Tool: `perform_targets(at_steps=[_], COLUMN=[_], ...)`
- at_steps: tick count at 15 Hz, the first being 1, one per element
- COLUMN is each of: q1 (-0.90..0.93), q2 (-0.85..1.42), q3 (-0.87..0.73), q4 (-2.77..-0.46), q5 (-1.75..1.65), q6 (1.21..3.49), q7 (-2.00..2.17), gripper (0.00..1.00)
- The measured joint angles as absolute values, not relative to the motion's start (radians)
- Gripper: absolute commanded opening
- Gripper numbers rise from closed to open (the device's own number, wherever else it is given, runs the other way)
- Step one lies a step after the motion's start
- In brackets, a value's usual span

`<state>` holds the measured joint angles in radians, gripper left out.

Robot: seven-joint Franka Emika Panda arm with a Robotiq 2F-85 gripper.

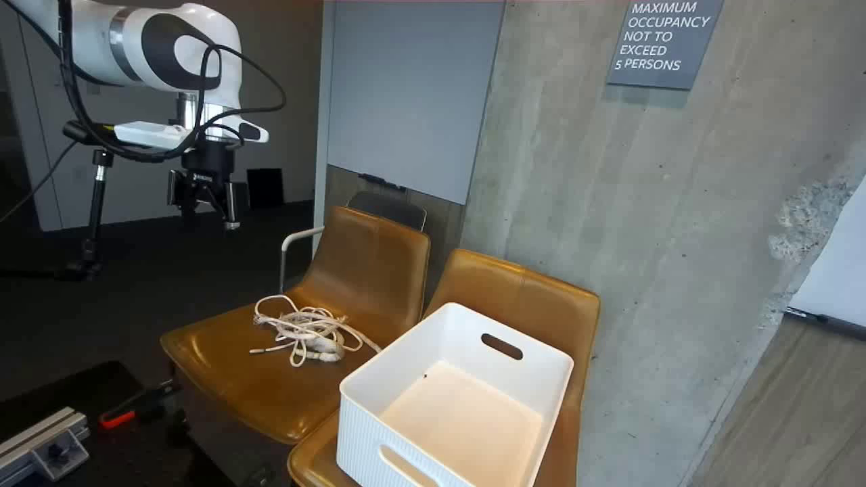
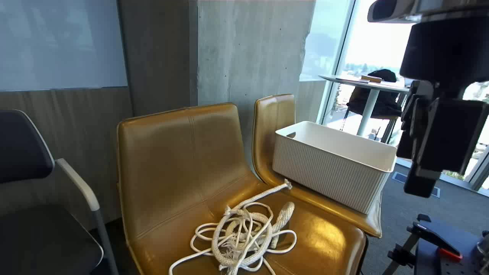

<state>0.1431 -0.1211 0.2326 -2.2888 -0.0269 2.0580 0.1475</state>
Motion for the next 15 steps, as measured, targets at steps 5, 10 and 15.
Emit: perform_targets(at_steps=[5, 10, 15], q1=[0.143, 0.143, 0.144], q2=[-0.121, -0.121, -0.112], q3=[0.233, 0.233, 0.232], q4=[-2.288, -2.288, -2.274], q5=[-0.027, -0.027, -0.042], q6=[2.058, 2.058, 2.061], q7=[0.147, 0.147, 0.147], gripper=[1.0, 1.0, 1.0])
